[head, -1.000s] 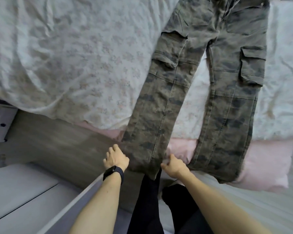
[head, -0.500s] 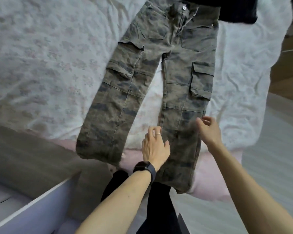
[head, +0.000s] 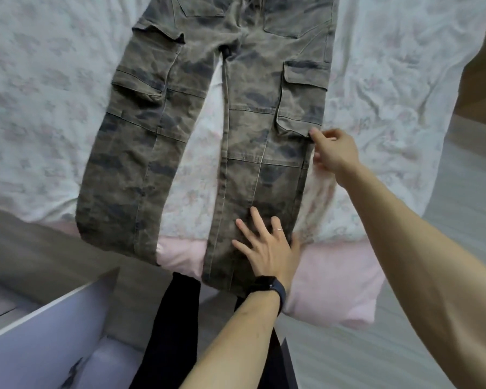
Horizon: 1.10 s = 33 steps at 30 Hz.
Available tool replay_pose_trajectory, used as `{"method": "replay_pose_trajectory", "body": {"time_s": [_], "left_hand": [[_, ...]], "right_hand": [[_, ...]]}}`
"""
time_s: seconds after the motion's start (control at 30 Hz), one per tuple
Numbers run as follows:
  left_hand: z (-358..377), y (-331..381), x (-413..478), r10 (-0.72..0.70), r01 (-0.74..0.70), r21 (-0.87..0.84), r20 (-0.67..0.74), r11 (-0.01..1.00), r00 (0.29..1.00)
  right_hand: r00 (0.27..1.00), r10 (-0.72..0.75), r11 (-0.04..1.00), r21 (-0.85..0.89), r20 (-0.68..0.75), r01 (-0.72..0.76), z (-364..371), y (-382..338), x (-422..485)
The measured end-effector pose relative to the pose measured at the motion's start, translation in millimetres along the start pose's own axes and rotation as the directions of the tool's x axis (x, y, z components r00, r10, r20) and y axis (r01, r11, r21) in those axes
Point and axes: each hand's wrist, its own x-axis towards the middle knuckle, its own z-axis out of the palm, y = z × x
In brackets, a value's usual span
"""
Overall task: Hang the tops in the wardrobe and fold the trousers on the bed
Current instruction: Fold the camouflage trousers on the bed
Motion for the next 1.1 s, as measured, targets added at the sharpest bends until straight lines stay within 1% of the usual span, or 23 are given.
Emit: {"method": "replay_pose_trajectory", "body": {"time_s": [0.07,0.13,0.27,0.33,0.43,0.53,0.6,0.7,0.77,0.87,0.97,1.1], "left_hand": [[-2.2,-3.8,-3.8,0.007,-0.01,0.048,0.066,0.999,0.998],[-9.0,-9.7,-4.8,0.014,-0.027,0.092,0.135,0.995,0.991],[-36.7,-30.3,-7.9,-0.033,0.015,0.089,0.206,0.996,0.978],[-53.2,-43.8,-7.2,-0.043,0.019,0.096,0.257,0.995,0.966],[-79.1,-69.3,2.7,-0.024,0.012,0.042,0.285,0.999,0.958],[-103.5,-96.9,18.3,-0.018,0.023,-0.012,0.281,1.0,0.96],[-117.9,-116.3,29.6,-0.032,0.056,-0.063,0.333,0.996,0.943],[-143.8,-156.6,45.8,-0.048,0.12,-0.143,0.424,0.982,0.904],[-169.3,-198.4,61.9,-0.075,0.171,-0.2,0.415,0.965,0.907],[-205.7,-265.7,84.6,-0.117,0.209,-0.238,0.35,0.949,0.93],[-228.6,-331.4,112.4,-0.136,0.219,-0.234,0.327,0.947,0.935],[-231.5,-384.2,146.5,-0.153,0.239,-0.208,0.362,0.948,0.919]], "right_hand": [[1.0,-0.007,0.999,-0.034,-0.001,0.007,0.5,-4.4,4.1],[1.0,0.015,1.0,-0.004,0.008,-0.015,0.9,-11.3,4.3],[0.997,0.072,0.997,-0.005,-0.014,-0.073,0.2,-26.5,-2.4],[0.995,0.081,0.997,0.014,-0.059,-0.081,0.7,-37.7,-5.5],[0.99,0.096,0.992,0.089,-0.107,-0.086,11.5,-60.7,-16.9],[0.99,0.059,0.996,0.069,-0.128,-0.05,29.1,-89.7,-32.2],[0.989,0.025,0.996,0.088,-0.147,-0.012,44.1,-112.8,-43.4],[0.988,-0.066,0.994,0.073,-0.141,0.077,77.1,-148.1,-60.9],[0.983,-0.133,0.99,0.025,-0.128,0.137,112.4,-175.6,-73.1],[0.974,-0.211,0.977,-0.012,-0.085,0.211,174.7,-214.0,-89.2],[0.974,-0.223,0.972,-0.086,-0.04,0.219,240.5,-240.2,-101.8],[0.981,-0.191,0.969,-0.156,0.022,0.192,307.7,-246.8,-98.7]]}}
